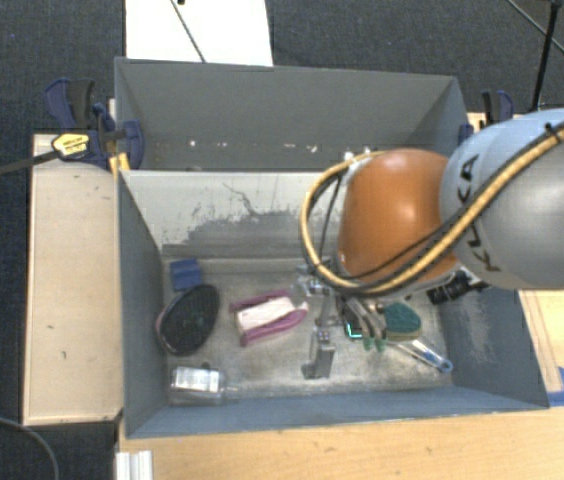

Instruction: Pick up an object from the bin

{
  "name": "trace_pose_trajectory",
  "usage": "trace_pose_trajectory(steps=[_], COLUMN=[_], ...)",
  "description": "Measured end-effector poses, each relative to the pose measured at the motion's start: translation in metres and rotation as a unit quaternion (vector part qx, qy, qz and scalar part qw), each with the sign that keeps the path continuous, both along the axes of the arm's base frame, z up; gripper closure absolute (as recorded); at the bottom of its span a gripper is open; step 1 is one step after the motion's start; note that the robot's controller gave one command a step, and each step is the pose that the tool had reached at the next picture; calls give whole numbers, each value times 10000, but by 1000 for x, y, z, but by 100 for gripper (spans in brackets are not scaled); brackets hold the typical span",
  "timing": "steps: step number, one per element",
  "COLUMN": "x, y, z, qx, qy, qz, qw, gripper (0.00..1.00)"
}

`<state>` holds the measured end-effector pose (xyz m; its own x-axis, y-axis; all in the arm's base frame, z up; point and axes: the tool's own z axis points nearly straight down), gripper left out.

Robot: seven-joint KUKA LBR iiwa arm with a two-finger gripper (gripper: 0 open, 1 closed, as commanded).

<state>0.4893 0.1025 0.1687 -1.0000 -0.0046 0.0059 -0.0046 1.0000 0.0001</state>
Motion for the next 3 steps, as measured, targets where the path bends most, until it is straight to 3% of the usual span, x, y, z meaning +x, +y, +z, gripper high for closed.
trace_pose_trajectory(steps=[1, 2, 3], x=[86, 87, 86], y=[28, 28, 27], z=[-81, -79, -79], qx=[8, 14, 13], qy=[-41, -63, -57], qz=[1081, 1053, 1041], qw=[9941, 9944, 9945], gripper=[0, 100, 0])
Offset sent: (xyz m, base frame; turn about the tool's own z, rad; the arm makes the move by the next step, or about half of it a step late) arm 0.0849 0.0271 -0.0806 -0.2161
